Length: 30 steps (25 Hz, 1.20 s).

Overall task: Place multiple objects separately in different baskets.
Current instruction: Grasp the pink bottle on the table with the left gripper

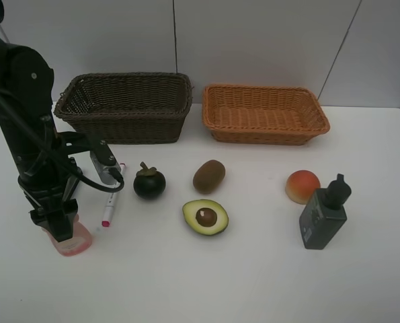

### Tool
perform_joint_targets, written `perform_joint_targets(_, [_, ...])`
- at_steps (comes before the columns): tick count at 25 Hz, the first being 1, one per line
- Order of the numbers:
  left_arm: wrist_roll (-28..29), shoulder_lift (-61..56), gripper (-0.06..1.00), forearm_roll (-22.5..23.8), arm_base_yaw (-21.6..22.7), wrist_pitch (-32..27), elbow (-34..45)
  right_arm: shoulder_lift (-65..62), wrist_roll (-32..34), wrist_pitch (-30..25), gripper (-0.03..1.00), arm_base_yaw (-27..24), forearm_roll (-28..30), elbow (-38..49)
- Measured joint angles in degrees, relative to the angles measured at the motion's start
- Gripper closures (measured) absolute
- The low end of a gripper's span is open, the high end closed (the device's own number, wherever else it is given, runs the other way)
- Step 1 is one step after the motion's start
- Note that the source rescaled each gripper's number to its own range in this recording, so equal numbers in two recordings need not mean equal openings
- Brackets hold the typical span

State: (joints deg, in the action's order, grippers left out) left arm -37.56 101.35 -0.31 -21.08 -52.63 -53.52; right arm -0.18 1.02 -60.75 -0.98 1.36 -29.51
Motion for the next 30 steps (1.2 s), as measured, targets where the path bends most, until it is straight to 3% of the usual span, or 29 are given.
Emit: perform_joint_targets(30, [1.76, 3.09, -0.06, -4.08, 0.04, 6.85, 2.5, 0.0, 0.0, 0.0, -0.03, 0.0, 0.0, 0.0])
